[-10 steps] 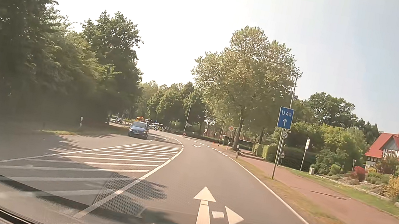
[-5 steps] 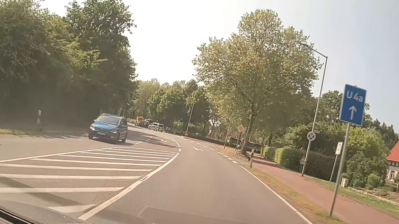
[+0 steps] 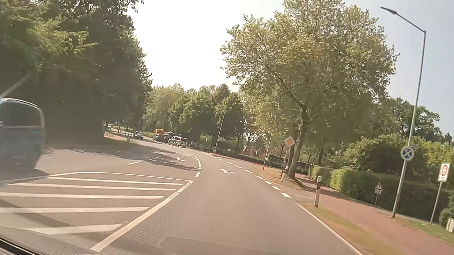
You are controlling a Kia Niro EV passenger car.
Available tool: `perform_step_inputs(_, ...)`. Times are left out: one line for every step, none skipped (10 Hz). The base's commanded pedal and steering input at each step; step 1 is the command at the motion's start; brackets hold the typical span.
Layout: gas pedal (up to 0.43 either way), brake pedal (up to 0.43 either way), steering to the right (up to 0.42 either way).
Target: Follow the waypoints while adhering to traffic rules and regulations
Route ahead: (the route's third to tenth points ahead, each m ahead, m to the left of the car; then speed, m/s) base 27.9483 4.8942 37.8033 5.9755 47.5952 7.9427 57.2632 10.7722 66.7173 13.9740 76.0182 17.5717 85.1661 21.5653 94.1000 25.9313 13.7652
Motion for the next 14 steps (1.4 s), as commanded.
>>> perform_step_inputs(0.0, 0.0, -0.013)
perform_step_inputs(0.0, 0.0, -0.013)
perform_step_inputs(0.0, 0.0, -0.013)
perform_step_inputs(0.0, 0.0, -0.013)
perform_step_inputs(0.0, 0.0, -0.013)
perform_step_inputs(0.0, 0.0, -0.014)
perform_step_inputs(0.0, 0.0, -0.015)
perform_step_inputs(0.0, 0.0, -0.015)
perform_step_inputs(0.0, 0.0, -0.016)
perform_step_inputs(0.0, 0.0, -0.018)
perform_step_inputs(0.0, 0.0, -0.019)
perform_step_inputs(0.0, 0.0, -0.021)
perform_step_inputs(0.0, 0.0, -0.021)
perform_step_inputs(0.0, 0.0, -0.021)
